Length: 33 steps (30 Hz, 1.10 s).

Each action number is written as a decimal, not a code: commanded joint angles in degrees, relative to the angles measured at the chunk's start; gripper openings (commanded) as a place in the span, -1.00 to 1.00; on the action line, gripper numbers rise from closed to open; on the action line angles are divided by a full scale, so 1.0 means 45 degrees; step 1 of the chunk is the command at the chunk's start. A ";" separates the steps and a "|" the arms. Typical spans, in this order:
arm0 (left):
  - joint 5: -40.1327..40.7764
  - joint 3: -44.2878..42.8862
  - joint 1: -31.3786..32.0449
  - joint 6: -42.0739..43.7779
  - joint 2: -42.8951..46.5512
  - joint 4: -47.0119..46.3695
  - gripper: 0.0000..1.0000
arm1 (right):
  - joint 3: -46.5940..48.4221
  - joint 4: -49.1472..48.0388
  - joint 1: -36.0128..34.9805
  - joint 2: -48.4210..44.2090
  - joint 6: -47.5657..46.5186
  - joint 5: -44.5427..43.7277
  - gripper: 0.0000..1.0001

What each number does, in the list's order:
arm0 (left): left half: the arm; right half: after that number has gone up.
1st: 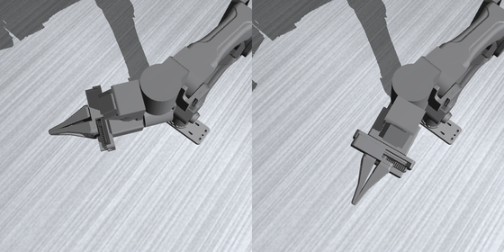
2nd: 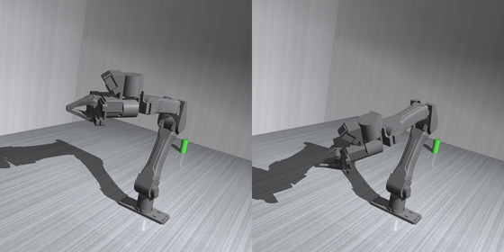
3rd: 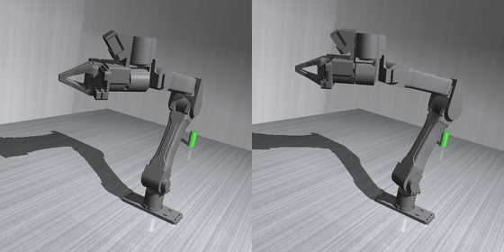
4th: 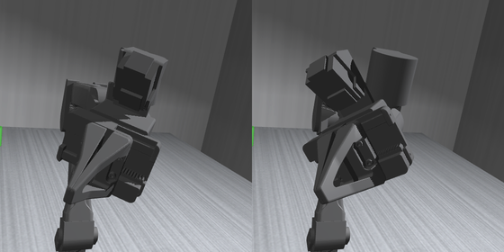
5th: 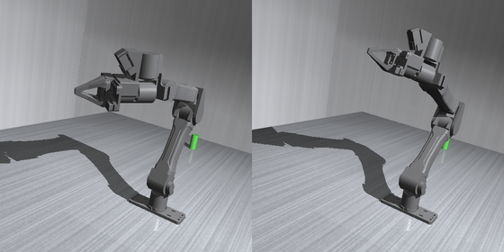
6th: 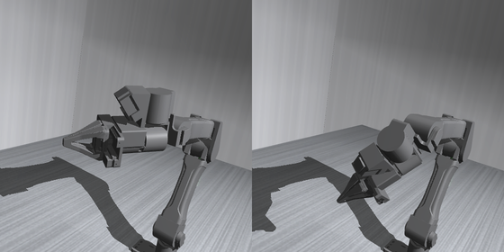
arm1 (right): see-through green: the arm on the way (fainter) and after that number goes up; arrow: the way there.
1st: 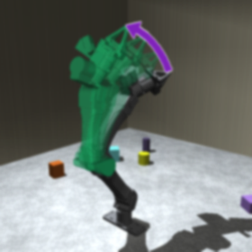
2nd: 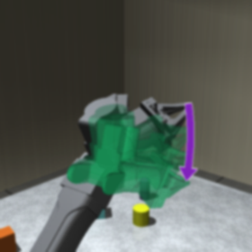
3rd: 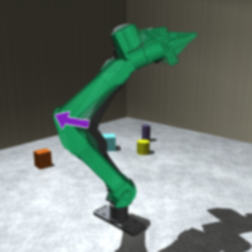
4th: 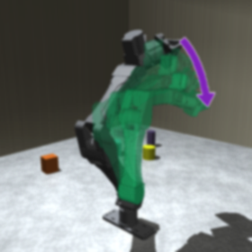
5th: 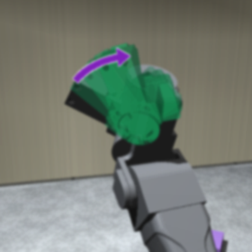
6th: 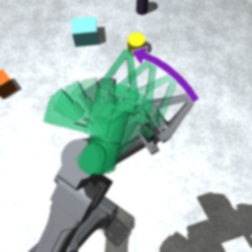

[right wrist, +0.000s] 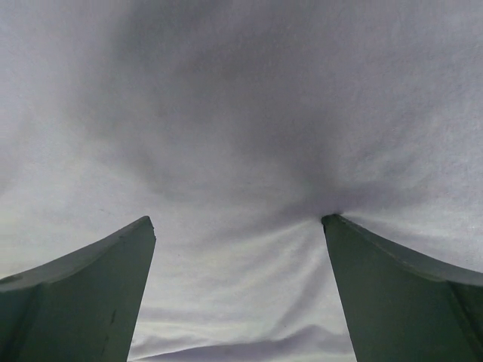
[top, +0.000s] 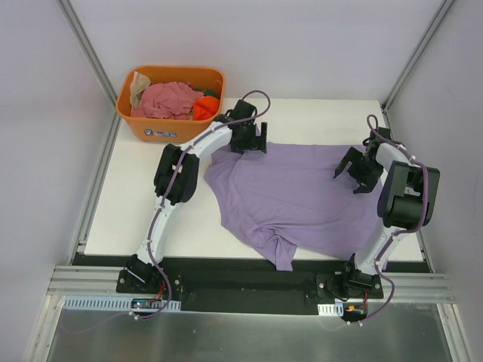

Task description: Fold and stack the t-shirts

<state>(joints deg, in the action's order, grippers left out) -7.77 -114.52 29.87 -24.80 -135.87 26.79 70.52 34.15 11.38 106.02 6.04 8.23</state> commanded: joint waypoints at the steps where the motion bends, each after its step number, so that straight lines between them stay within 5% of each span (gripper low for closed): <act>1: -0.1181 -0.3157 -0.0425 0.0198 -0.2301 0.1215 0.98 | 0.1394 -0.0208 0.0265 0.1243 0.0492 0.0068 0.93; 6: -0.1925 -0.7142 -0.0953 -0.0367 -0.4295 0.1002 0.98 | 0.3817 0.0477 0.0421 0.2844 0.0414 -0.0091 0.93; 10: -0.3350 -0.6934 -0.1246 -0.0817 -0.4065 -0.1535 0.98 | 0.5419 0.0945 0.0460 0.3257 0.0085 0.0280 0.93; 15: -0.3800 -0.6371 -0.1188 -0.0116 -0.2311 -0.1734 0.98 | 0.5718 0.1747 0.0265 0.1486 -0.0814 -0.0265 0.93; 25: -0.4036 0.3309 0.0431 0.0981 0.5089 -0.1675 0.98 | -0.3455 -0.0770 -0.0028 -0.5878 -0.0405 0.1039 0.93; 33: -0.1069 0.9936 0.3457 -0.1322 0.8687 -0.2006 0.98 | -0.6412 -0.1943 -0.0028 -0.7349 -0.0425 0.1959 0.93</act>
<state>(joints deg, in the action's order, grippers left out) -19.86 -78.94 40.99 -24.73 -99.46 17.19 43.24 30.20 11.46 73.80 4.03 13.87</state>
